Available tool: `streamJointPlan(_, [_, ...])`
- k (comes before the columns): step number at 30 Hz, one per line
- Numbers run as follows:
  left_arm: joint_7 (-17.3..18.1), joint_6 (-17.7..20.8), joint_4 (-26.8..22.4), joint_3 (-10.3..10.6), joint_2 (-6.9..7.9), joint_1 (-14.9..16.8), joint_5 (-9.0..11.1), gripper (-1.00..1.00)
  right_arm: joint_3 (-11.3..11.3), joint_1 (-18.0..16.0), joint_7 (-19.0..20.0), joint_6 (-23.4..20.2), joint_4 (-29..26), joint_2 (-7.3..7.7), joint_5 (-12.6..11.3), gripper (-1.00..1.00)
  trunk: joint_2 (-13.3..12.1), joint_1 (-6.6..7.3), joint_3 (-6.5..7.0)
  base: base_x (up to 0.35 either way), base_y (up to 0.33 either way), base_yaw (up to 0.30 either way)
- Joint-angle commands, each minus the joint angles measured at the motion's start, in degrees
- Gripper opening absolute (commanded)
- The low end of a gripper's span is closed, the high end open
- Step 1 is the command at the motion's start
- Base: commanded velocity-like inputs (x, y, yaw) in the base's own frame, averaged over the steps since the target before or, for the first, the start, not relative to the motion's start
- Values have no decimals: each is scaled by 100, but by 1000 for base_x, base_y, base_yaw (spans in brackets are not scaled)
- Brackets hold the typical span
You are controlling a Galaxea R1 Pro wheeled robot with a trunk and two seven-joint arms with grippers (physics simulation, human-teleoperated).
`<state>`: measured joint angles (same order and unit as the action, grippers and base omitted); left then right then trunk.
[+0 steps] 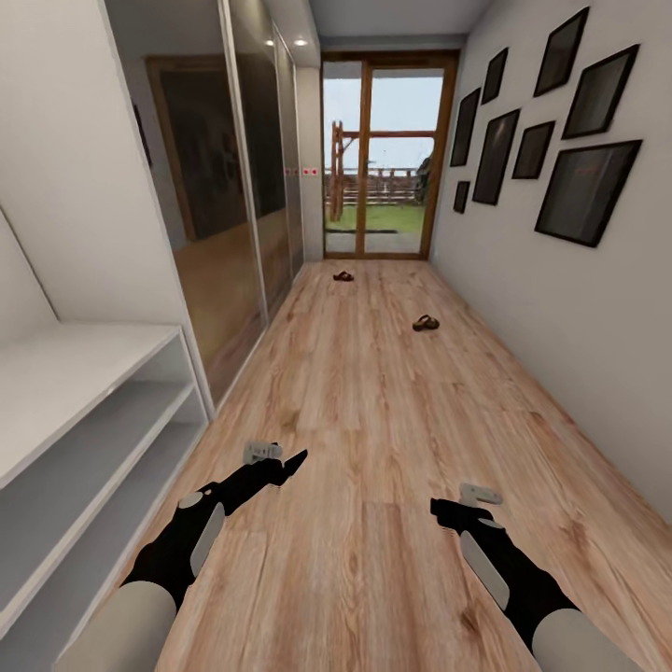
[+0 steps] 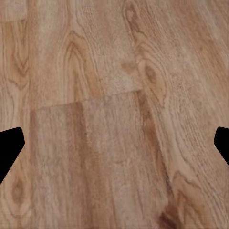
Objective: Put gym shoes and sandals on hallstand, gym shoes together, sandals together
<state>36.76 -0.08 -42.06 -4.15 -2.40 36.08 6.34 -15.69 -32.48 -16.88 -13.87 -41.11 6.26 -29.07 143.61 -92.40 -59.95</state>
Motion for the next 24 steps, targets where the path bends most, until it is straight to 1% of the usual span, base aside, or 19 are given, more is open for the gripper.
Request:
streamJointPlan(1, [35,-1,5,-24,-6,4,11,100,-39,-4,-53,-19,-11,8,-46,100,2,-2,-6,348,0,0])
streamJointPlan(24, [35,-1,5,-20,-6,4,9,100,-39,-4,-53,-19,-11,12,-46,100,2,-2,-6,348,0,0])
